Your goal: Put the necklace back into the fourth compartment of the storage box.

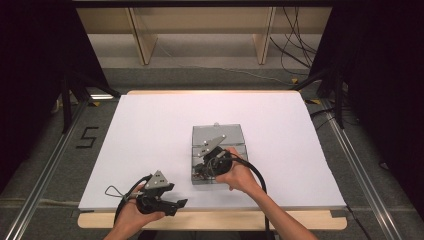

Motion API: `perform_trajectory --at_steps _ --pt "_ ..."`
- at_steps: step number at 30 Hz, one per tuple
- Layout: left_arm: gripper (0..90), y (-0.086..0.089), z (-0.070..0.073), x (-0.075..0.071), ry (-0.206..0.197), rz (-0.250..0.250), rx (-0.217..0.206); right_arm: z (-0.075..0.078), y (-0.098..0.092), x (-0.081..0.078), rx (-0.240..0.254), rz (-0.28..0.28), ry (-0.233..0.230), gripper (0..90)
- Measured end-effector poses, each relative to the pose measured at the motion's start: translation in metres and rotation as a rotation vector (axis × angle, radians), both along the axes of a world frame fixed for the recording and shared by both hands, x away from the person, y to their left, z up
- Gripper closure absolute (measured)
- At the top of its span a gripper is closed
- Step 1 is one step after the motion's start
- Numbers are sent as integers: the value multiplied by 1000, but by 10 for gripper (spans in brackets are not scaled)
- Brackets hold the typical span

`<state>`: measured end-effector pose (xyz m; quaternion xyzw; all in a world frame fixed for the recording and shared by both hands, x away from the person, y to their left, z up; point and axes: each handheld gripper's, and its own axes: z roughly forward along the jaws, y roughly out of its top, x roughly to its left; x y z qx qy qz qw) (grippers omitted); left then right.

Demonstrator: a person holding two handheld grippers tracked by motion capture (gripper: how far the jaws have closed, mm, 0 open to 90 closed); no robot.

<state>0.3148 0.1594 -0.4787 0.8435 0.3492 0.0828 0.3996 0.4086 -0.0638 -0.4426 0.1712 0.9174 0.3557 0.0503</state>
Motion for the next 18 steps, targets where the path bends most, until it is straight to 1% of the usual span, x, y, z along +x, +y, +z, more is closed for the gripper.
perform_trajectory --at_steps 1,2,3,4,6,7,8,9,10,12,13,16,18 --pt "266 0 0 0 0 -1 1 0 -1 0 1 -3 2 859" --pt "266 0 0 0 2 -6 -1 -1 -1 -1 7 -21 27 858" --pt "266 0 0 0 2 -11 3 -3 -1 1 10 -6 24 855" --pt "266 -2 -1 -1 11 8 -18 -5 -2 1 17 -12 27 853" --pt "266 -2 -1 -1 14 4 -19 -5 -3 2 22 -16 27 828" --pt "266 0 0 1 -4 -14 16 -6 -4 2 27 -20 29 810" --pt "267 0 0 1 -1 -10 11 -5 -4 2 31 -29 53 799" --pt "266 1 0 1 2 -19 11 -5 -4 2 39 -28 38 791" --pt "266 0 0 0 3 -9 3 -4 -5 2 44 -31 49 786" --pt "266 0 0 0 2 -9 3 -2 -6 2 52 -37 51 775" --pt "266 0 0 0 2 -8 2 -1 -7 1 60 -47 49 764" --pt "266 0 0 0 3 -14 8 3 -9 1 71 -49 50 746" --pt "266 0 -1 0 1 -9 13 6 -11 1 75 -51 38 737"
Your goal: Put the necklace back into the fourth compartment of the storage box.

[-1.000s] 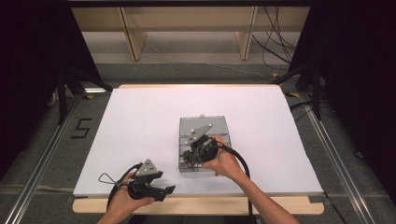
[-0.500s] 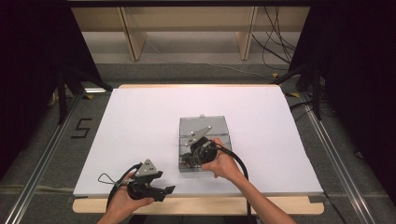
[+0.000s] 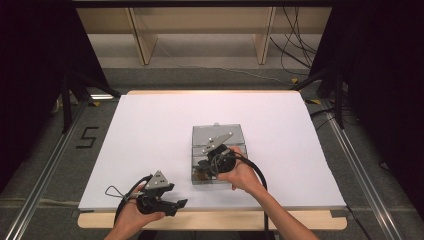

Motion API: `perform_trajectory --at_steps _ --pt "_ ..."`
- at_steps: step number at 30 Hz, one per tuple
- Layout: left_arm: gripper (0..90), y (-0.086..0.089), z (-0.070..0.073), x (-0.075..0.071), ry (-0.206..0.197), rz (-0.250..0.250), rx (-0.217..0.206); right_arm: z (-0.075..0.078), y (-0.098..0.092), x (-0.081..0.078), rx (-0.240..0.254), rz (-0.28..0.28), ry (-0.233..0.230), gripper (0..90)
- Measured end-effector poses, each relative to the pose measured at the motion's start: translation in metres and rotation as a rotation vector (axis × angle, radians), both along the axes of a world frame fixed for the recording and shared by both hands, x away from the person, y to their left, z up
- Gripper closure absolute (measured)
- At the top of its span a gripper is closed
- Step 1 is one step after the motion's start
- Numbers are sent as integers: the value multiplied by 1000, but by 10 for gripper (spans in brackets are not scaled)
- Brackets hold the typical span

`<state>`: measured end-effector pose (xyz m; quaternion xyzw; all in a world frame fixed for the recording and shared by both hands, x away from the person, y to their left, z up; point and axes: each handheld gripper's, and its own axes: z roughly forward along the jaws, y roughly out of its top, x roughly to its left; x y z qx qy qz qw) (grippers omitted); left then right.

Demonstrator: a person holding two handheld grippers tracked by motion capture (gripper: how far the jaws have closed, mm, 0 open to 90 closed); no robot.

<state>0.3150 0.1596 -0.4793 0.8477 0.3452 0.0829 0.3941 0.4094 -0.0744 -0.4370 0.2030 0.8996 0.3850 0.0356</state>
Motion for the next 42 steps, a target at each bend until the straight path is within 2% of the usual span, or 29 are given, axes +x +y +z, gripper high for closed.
perform_trajectory --at_steps 1,4,5,6,7,8,12,14,17,19,21,23,24,26,27,28,29,32,33,34,36,37,38,40,42 --pt "266 -1 -1 -1 8 16 -8 1 -1 0 3 -4 2 734" --pt "266 0 0 0 1 4 -9 4 -5 0 8 -10 -3 713" --pt "266 -1 -1 -1 4 8 -26 4 -6 0 15 -22 -7 700" --pt "266 0 0 0 1 7 -8 5 -7 0 10 -20 -11 683" --pt "266 -1 0 -1 7 14 -23 6 -9 0 11 -27 -12 661" --pt "266 0 0 0 1 0 -11 6 -11 1 9 -44 -4 636" --pt "266 0 -1 0 10 10 -26 10 -22 1 18 -74 -4 583" --pt "266 0 -1 0 6 15 -10 10 -28 2 26 -80 -16 551" --pt "266 0 -1 0 7 18 -16 11 -35 2 26 -133 2 509" --pt "266 0 -1 0 5 16 -15 11 -40 3 31 -131 -3 486" --pt "266 1 -1 0 6 23 -17 12 -45 3 28 -155 17 460" --pt "266 2 0 0 4 21 -12 11 -50 4 44 -179 10 444" --pt "267 2 0 1 6 23 -12 13 -53 4 35 -190 24 436" --pt "267 1 1 0 7 25 -25 13 -59 5 41 -202 22 420" --pt "267 2 1 0 5 14 -18 13 -62 6 44 -204 16 413" --pt "267 2 1 0 0 10 -17 13 -63 5 59 -237 24 406" --pt "266 2 1 1 -4 13 -13 14 -68 6 48 -236 26 394" --pt "266 2 0 1 8 18 -23 13 -75 6 71 -271 28 381" --pt "266 2 0 1 3 13 -15 14 -79 7 49 -270 29 377" --pt "266 2 0 1 2 12 -15 14 -82 8 53 -279 32 375" --pt "266 2 0 1 2 11 -21 13 -87 8 73 -294 49 373" --pt "266 2 0 1 4 13 -18 11 -89 9 95 -316 37 370" --pt "267 1 0 1 3 17 -28 11 -92 9 78 -306 60 370" --pt "266 2 0 1 2 12 -19 8 -97 10 79 -337 42 369" --pt "267 2 0 1 8 25 -28 6 -102 12 75 -332 63 366"
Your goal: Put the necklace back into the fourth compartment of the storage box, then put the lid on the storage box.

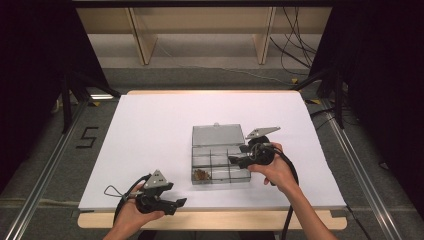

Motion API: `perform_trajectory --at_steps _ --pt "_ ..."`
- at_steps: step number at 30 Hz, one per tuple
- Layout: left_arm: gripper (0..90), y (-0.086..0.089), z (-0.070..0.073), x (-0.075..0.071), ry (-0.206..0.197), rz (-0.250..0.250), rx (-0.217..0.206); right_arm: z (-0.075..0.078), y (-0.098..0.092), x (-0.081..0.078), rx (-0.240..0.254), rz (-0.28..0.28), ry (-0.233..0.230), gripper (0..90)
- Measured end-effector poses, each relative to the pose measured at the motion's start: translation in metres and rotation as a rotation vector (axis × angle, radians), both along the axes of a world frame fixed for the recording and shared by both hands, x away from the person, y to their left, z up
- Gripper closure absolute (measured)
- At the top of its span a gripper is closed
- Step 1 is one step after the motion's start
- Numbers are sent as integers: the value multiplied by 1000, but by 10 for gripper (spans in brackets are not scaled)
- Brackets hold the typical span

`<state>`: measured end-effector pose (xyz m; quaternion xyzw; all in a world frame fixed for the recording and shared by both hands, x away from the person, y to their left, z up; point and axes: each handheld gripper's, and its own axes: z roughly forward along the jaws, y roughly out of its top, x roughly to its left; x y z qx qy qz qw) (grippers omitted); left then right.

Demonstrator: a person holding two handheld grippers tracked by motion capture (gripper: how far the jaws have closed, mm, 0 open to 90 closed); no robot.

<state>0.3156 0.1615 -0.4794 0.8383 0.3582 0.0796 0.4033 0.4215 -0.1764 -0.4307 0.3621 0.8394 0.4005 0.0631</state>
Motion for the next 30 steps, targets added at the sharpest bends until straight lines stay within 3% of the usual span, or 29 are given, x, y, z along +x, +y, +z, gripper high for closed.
perform_trajectory --at_steps 6,7,10,11,13,16,17,18,20,21,23,24,25,26,27,30 --pt "266 0 0 0 -2 6 -7 -1 -13 3 -2 -50 -4 360" --pt "266 0 0 0 -3 5 -6 0 -14 2 0 -63 16 357" --pt "266 0 0 0 0 1 0 0 -20 5 -9 -68 0 350" --pt "266 0 0 0 0 1 1 -3 -20 5 11 -89 -13 345" --pt "266 0 0 0 1 0 2 -1 -23 5 -8 -90 19 336" --pt "266 0 0 0 2 -1 3 -4 -26 8 -15 -95 7 335" --pt "266 0 0 0 -3 -6 7 -4 -26 6 -8 -108 33 334" --pt "267 0 0 0 1 1 1 -6 -27 8 8 -112 -6 332" --pt "266 0 0 0 1 1 0 -5 -30 10 -19 -91 16 331" --pt "266 0 0 0 1 0 1 -6 -29 8 3 -113 29 330" --pt "266 0 0 0 2 1 0 -6 -32 11 -16 -106 10 328" --pt "266 0 0 0 3 -1 2 -7 -31 9 7 -136 27 327" --pt "266 0 0 0 -1 -7 7 -6 -34 11 -10 -120 10 327" --pt "266 1 0 1 -8 -16 13 -6 -35 11 -13 -124 26 327" --pt "266 0 0 0 2 3 -2 -6 -36 13 -9 -112 9 326" --pt "266 1 -1 2 -8 -10 3 -7 -38 14 -2 -136 4 326"
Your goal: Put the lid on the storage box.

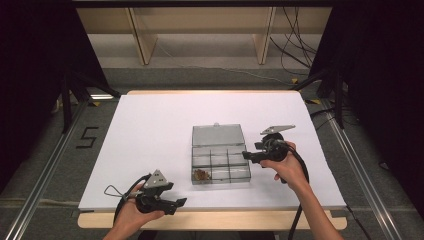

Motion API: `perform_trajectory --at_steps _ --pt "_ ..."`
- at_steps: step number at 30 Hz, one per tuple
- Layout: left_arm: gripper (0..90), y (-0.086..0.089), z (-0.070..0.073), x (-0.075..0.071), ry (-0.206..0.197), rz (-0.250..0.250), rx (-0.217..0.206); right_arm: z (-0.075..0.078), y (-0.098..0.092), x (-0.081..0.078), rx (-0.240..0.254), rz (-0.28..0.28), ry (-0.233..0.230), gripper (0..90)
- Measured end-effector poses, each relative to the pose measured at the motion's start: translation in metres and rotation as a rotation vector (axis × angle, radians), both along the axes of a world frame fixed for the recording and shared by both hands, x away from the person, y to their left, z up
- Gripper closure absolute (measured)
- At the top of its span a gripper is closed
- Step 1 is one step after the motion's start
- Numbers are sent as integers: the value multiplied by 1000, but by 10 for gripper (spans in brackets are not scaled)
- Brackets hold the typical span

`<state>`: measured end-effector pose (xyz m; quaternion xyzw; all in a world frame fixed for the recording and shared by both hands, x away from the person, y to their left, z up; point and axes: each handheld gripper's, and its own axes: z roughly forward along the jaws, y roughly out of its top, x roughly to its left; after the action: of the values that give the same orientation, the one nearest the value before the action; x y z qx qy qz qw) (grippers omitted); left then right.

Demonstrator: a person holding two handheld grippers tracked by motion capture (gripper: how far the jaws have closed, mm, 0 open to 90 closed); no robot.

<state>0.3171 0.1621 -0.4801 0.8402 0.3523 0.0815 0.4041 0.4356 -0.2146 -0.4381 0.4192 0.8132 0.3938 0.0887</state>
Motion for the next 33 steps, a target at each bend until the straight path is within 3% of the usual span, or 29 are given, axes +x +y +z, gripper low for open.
perform_trajectory --at_steps 1,3,4,6,10,12,14,15,16,20,21,23,24,25,26,27,28,30,31,33 --pt "266 0 0 0 2 4 11 1 -2 1 -12 3 12 326" --pt "266 0 -2 1 16 4 1 -3 -1 2 17 -20 3 326" --pt "266 0 -2 1 15 8 -3 -2 -4 3 -7 -9 20 326" --pt "266 0 -1 0 11 8 -1 -3 -5 4 -5 -9 27 326" --pt "266 0 -1 0 10 5 3 -3 -8 6 20 -26 35 326" --pt "266 -1 -1 0 11 9 2 -4 -10 9 4 -24 33 326" --pt "266 0 -1 1 4 1 10 -5 -10 11 18 -41 29 325" --pt "266 0 -1 1 6 4 10 -4 -9 10 30 -63 56 325" --pt "266 0 -2 1 8 2 19 -7 -10 15 29 -58 23 325" --pt "266 -1 -2 1 11 16 5 -7 -10 22 74 -51 46 325" --pt "266 -1 -2 1 16 18 -12 -6 -9 22 82 -77 79 325" --pt "266 -1 -2 2 16 15 -10 -6 -9 28 85 -70 60 325" --pt "266 -1 -1 2 18 14 -11 -5 -8 29 103 -82 82 326" --pt "266 0 -1 2 15 11 -8 -6 -9 33 101 -71 52 327" --pt "266 0 0 3 7 -2 -5 -5 -6 33 123 -101 78 329" --pt "266 0 0 3 9 2 -8 -6 -9 36 120 -80 55 330" --pt "266 0 1 4 4 5 -6 -7 -7 36 137 -93 85 330" --pt "265 -2 3 5 15 20 -39 -11 -8 40 120 -89 75 330" --pt "265 -1 5 8 1 6 -32 -12 -6 40 134 -111 103 330" --pt "265 -2 9 11 5 14 -37 -15 -8 44 130 -96 95 336"
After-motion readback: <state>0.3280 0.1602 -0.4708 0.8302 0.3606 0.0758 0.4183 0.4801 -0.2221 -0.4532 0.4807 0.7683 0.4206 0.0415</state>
